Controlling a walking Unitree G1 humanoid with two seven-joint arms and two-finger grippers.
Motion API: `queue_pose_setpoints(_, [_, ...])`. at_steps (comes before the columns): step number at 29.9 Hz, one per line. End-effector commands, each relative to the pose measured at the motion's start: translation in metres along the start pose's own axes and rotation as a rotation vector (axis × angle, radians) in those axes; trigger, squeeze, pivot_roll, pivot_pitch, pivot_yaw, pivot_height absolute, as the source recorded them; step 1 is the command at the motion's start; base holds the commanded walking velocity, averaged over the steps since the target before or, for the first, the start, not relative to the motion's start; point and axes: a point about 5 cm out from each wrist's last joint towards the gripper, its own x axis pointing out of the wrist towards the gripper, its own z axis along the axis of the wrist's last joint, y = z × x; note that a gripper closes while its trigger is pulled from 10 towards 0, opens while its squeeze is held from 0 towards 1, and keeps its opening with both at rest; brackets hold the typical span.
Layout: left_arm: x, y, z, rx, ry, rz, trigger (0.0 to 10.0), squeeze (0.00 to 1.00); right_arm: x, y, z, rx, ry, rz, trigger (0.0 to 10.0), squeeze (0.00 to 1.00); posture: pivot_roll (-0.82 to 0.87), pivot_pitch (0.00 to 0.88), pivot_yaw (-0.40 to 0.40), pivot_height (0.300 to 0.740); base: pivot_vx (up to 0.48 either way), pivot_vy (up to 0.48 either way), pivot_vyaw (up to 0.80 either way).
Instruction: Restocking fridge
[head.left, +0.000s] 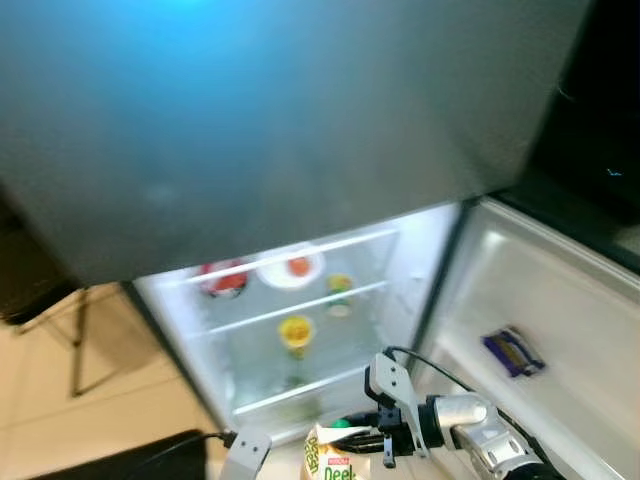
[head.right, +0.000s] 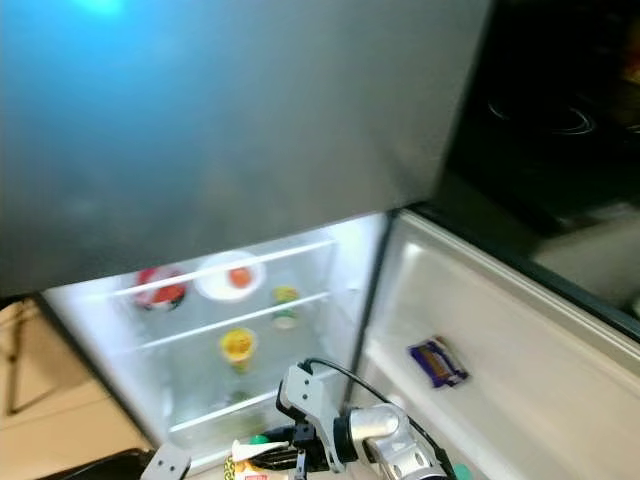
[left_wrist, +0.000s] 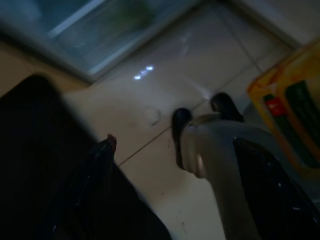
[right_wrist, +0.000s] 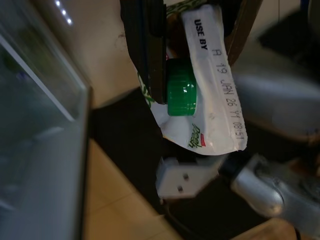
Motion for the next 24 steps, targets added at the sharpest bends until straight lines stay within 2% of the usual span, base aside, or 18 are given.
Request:
queue_pose_setpoints(1, [-0.0026,-0.0008,-0.0093,-0.009,0.033,-0.001,10.0,0.00,0.0015,0.0004,0.0021,-0.003,-0.019,0.001,10.0,0.00,-0.09,0.000,-0.024,0.740,0.000,0.000,0.80])
queue_pose_setpoints(13, [-0.0031,-0.0003,-0.0105,-0.004,0.040,0.001,10.0,0.00,0.0034,0.0001,0.0033,-0.009,-0.022,-0.008,10.0,0.00,-0.09,0.000,-0.020,0.740,0.000,0.000,0.80])
queue_pose_setpoints(24, [-0.0024,-0.0015,-0.0106,0.000,0.042,0.013,10.0,0.00,0.0026,-0.0063,0.0038,-0.031,-0.020,-0.086,10.0,0.00,-0.09,0.000,-0.021,0.740,0.000,0.000,0.80])
